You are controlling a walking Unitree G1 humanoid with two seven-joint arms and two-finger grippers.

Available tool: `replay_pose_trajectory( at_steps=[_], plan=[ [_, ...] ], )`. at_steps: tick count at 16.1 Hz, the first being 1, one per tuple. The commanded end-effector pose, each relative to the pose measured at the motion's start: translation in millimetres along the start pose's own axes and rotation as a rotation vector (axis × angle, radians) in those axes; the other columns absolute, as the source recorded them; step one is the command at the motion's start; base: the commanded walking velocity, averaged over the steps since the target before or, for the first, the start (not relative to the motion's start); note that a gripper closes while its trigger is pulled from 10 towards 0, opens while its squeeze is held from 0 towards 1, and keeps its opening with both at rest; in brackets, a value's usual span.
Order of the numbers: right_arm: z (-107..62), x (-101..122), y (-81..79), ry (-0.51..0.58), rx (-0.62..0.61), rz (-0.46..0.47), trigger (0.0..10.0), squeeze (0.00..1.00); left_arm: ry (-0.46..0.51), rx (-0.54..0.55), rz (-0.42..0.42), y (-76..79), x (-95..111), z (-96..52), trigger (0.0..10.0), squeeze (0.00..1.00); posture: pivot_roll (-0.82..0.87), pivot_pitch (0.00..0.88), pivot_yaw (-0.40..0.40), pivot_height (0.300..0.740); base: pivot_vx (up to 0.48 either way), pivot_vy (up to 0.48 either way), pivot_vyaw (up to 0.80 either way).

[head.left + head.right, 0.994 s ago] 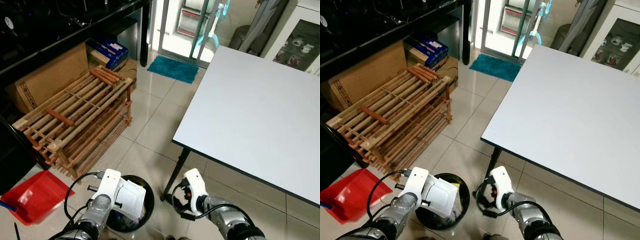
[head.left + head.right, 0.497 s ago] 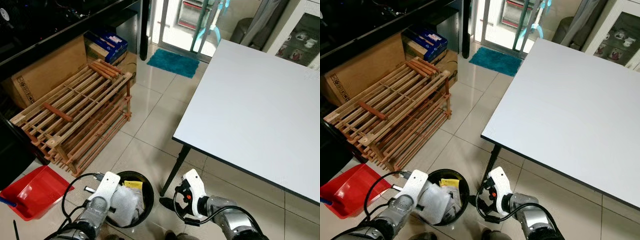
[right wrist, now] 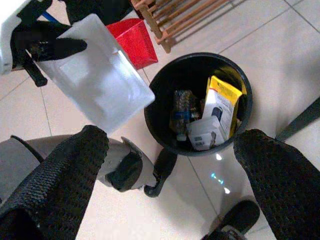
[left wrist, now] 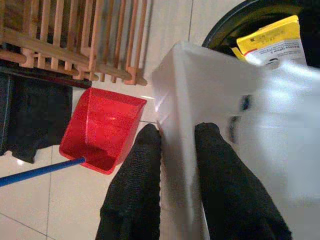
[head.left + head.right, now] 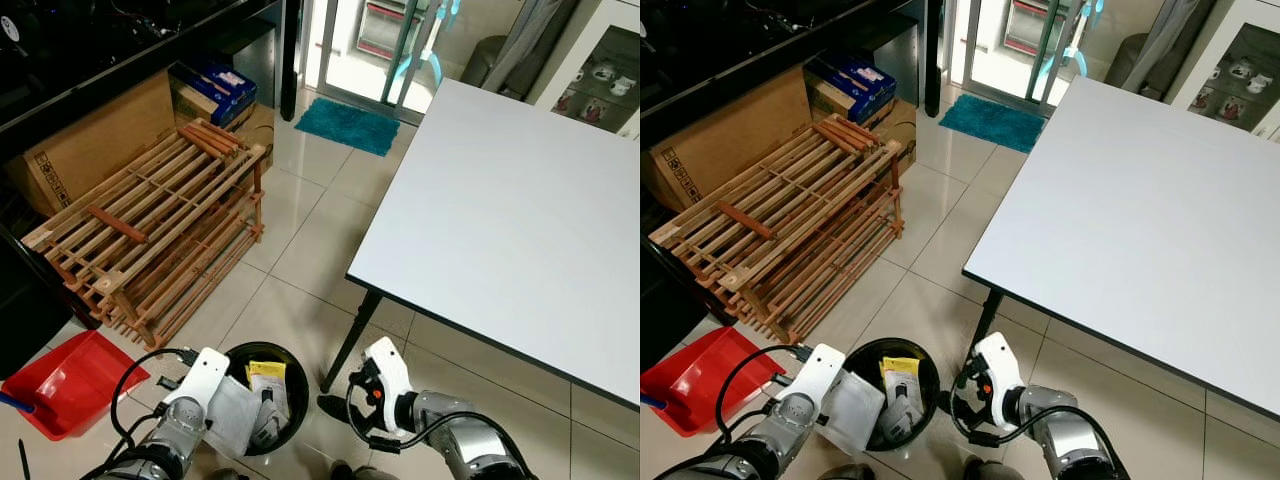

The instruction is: Picking trash to rubbish bin

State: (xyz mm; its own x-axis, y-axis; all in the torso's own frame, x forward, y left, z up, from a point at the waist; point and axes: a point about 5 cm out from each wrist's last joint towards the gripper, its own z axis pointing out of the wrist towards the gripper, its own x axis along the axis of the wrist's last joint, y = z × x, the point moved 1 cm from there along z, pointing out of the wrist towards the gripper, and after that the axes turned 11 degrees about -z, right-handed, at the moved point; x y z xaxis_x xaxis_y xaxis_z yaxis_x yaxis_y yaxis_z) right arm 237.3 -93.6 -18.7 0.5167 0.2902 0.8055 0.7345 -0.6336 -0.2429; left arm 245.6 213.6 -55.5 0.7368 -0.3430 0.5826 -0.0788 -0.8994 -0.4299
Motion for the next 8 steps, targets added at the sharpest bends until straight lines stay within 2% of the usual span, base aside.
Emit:
replay_pose_trajectory(
  at_steps=[1,4,5,6,8],
  plan=[
    [-3.5,-1.1,0.6,0.004,-0.007,0.011,10.0,0.0,-0.002,0.009,0.008,1.6,1.5,-0.1,10.0,1.0,-0.05,0.122,-0.109,0.74,0.0,0.0,0.0],
    [-4.6,-2.7,-0.6,0.0,-0.006,0.015,10.0,0.0,0.006,0.022,0.01,1.6,3.8,0.0,10.0,1.0,-0.05,0.128,-0.11,0.74,0.0,0.0,0.0],
    [-5.0,-3.5,-0.9,-0.002,-0.007,0.018,10.0,0.0,0.006,0.041,0.014,0.2,3.9,0.1,10.0,0.39,-0.05,0.131,-0.11,0.74,0.0,0.0,0.0],
    [-5.3,-3.6,-1.0,-0.003,-0.007,0.02,10.0,0.0,0.009,0.033,0.005,1.0,4.2,0.0,10.0,0.0,-0.05,0.132,-0.11,0.74,0.0,0.0,0.0],
    [-5.5,-4.1,-2.0,-0.003,-0.008,0.022,10.0,0.0,0.045,0.01,-0.016,6.0,8.7,-0.7,10.0,0.0,-0.05,0.134,-0.109,0.74,0.0,0.0,0.0]
  ],
)
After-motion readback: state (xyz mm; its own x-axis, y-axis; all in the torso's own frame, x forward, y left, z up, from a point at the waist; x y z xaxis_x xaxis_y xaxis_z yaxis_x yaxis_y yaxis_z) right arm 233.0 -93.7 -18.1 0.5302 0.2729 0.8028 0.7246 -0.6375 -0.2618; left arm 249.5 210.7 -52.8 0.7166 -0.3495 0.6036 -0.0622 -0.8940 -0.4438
